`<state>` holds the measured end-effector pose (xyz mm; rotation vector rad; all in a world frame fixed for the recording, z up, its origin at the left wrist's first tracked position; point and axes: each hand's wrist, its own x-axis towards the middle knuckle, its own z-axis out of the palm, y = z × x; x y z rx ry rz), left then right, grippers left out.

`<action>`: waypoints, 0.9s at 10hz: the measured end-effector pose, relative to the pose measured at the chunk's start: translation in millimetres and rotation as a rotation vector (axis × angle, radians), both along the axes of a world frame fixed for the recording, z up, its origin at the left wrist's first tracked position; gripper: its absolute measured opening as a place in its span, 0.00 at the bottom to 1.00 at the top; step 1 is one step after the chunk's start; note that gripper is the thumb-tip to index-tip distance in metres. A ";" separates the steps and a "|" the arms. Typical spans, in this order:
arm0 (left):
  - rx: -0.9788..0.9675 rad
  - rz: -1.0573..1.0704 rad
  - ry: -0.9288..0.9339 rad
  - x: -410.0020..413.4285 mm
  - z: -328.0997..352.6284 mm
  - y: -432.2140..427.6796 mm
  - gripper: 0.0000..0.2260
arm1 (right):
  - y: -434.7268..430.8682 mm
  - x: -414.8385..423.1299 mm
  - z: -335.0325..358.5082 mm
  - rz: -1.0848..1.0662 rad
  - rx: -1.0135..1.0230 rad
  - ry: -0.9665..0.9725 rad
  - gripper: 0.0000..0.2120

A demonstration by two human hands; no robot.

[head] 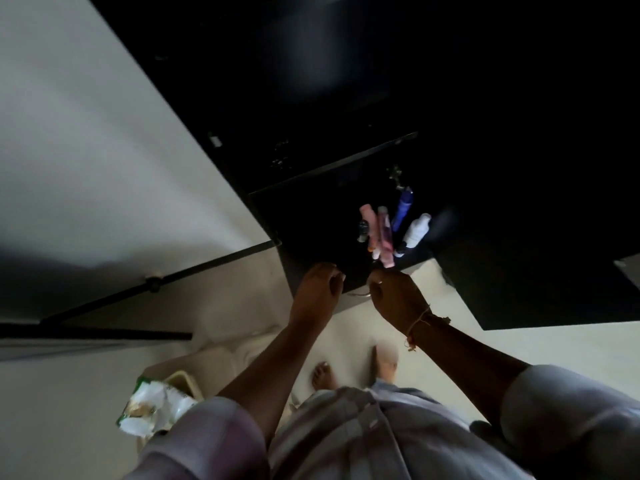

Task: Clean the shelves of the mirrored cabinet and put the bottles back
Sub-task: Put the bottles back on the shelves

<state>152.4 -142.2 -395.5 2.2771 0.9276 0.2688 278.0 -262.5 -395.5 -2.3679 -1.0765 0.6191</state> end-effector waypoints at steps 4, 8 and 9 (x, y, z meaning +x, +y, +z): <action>-0.007 -0.098 -0.134 124.2 32.3 -1.5 0.15 | -13.3 85.2 19.1 -0.376 -0.036 -0.175 0.21; -0.001 -0.325 0.111 205.4 -15.7 29.7 0.19 | 14.6 116.8 13.3 -0.120 -0.213 -0.218 0.23; 0.002 -0.321 0.102 208.5 -22.9 32.2 0.17 | 18.5 121.9 13.0 -0.042 -0.302 -0.238 0.18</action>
